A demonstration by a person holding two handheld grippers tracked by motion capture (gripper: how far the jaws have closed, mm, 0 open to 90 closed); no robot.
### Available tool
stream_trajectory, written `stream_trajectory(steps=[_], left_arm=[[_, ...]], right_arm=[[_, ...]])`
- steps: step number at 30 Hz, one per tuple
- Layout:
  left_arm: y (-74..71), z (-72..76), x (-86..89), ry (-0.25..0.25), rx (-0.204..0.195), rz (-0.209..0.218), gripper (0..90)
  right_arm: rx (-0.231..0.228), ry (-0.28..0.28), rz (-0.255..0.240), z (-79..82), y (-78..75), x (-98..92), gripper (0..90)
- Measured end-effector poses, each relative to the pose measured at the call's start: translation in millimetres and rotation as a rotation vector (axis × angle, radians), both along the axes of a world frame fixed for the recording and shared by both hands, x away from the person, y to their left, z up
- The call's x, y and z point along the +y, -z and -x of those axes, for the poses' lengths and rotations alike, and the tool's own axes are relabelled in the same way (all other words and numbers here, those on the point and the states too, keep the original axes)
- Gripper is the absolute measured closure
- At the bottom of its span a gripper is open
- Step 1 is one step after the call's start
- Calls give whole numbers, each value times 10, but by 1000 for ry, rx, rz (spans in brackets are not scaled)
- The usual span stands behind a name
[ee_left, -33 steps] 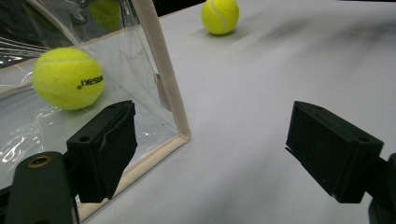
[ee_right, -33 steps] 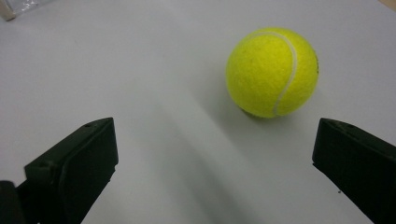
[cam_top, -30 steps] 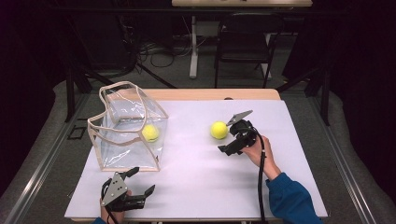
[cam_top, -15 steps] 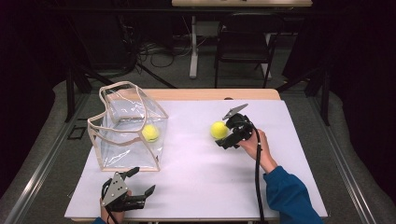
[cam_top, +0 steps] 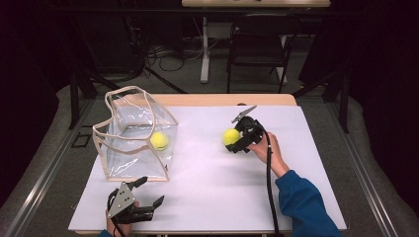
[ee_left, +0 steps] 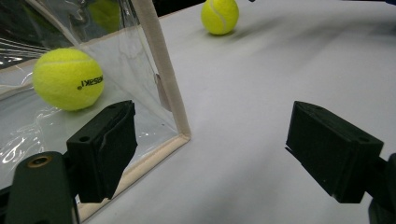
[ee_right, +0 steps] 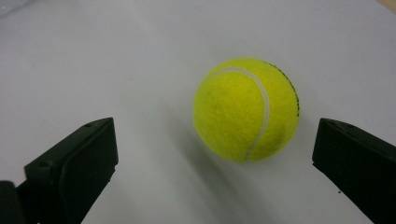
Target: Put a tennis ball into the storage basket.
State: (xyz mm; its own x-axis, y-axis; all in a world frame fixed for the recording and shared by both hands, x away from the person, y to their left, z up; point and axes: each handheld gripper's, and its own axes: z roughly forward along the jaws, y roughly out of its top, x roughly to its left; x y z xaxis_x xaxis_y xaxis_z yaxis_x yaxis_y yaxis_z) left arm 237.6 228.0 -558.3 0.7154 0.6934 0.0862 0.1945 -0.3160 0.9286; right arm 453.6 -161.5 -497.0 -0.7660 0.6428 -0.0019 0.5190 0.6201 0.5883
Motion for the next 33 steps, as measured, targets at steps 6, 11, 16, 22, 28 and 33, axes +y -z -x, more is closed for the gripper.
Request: stream_trajectory(steps=[6, 11, 16, 22, 28, 33], left_arm=[[0, 1, 1, 0, 0, 0, 161], [1, 2, 0, 1, 1, 0, 161], [1, 1, -1, 1, 0, 2, 161], [1, 1, 0, 1, -1, 2, 161], [1, -1, 0, 0, 0, 3, 161], [0, 1, 1, 0, 0, 2, 161]], right_arm=[[15, 5, -2, -76, 35, 19, 0], [27, 15, -6, -138, 75, 40, 0], [39, 20, -3, -172, 122, 66, 0], [55, 39, -31, -238, 208, 70, 0], [73, 43, -19, -274, 268, 95, 0], [67, 47, -16, -285, 293, 108, 0]])
